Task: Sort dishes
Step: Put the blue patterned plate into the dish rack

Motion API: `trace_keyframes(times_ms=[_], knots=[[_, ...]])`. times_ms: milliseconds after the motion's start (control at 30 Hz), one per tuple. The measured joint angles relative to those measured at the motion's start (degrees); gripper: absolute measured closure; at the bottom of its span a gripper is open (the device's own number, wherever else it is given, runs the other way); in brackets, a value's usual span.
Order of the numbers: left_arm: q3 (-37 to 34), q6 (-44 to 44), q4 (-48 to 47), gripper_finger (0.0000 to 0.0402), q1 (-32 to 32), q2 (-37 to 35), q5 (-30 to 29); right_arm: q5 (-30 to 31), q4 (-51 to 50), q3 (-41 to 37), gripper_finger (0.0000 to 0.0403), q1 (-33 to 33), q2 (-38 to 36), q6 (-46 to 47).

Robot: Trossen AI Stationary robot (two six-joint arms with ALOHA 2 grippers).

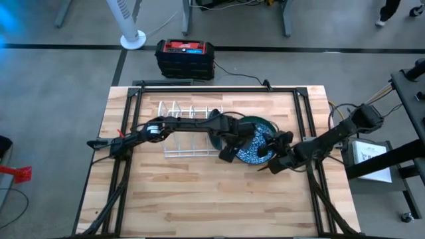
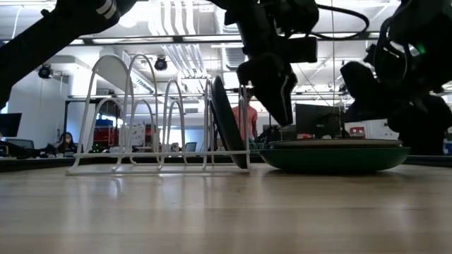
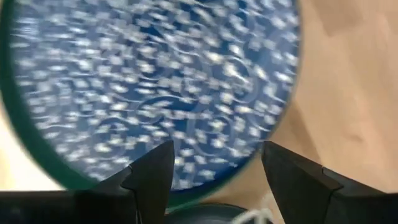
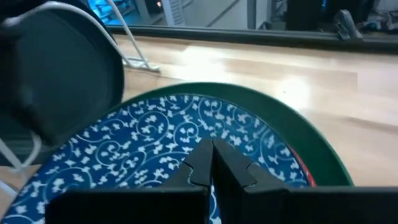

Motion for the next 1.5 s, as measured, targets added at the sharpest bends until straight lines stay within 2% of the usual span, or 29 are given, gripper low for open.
trace_keyframes(times_ms=[100, 200, 400, 567, 667, 900, 1367, 1500], knots=[[-1.7, 1.4, -0.1, 0.0170, -0.8, 0.0, 0.0, -0.9, -0.3, -0.1, 0.0403, -0.1, 2.2, 5.2], [-2.1, 1.5, 0.1, 0.0170, -1.5, 0.1, -0.1, -4.5, -0.8, -0.5, 0.0403, -0.8, 4.0, 10.0], [-2.5, 1.2, 3.4, 0.0170, -2.1, 0.1, -5.2, -7.0, -0.6, -1.2, 0.0403, -1.0, 7.3, 14.4], [-3.0, 1.5, 2.7, 0.0170, -2.2, 0.1, -6.0, -8.3, -0.3, -1.4, 0.0403, -1.1, 8.6, 17.7], [-3.5, 2.2, 3.6, 0.0170, -2.8, 0.1, -6.8, -8.6, 0.0, -1.4, 0.0403, -1.1, 8.6, 17.8], [-6.5, 3.3, 7.1, 0.0170, -3.0, 0.1, -15.1, -9.2, 1.4, -1.6, 0.0403, -1.1, 8.4, 17.1], [-7.1, 2.9, 11.9, 0.0170, -3.1, 0.1, -15.3, -9.3, 1.1, -1.8, 0.0403, -1.1, 8.4, 16.0], [-7.2, 2.8, 12.5, 0.0183, -3.1, 0.1, -17.9, -9.0, 1.3, -1.9, 0.0403, -1.1, 8.4, 15.8]])
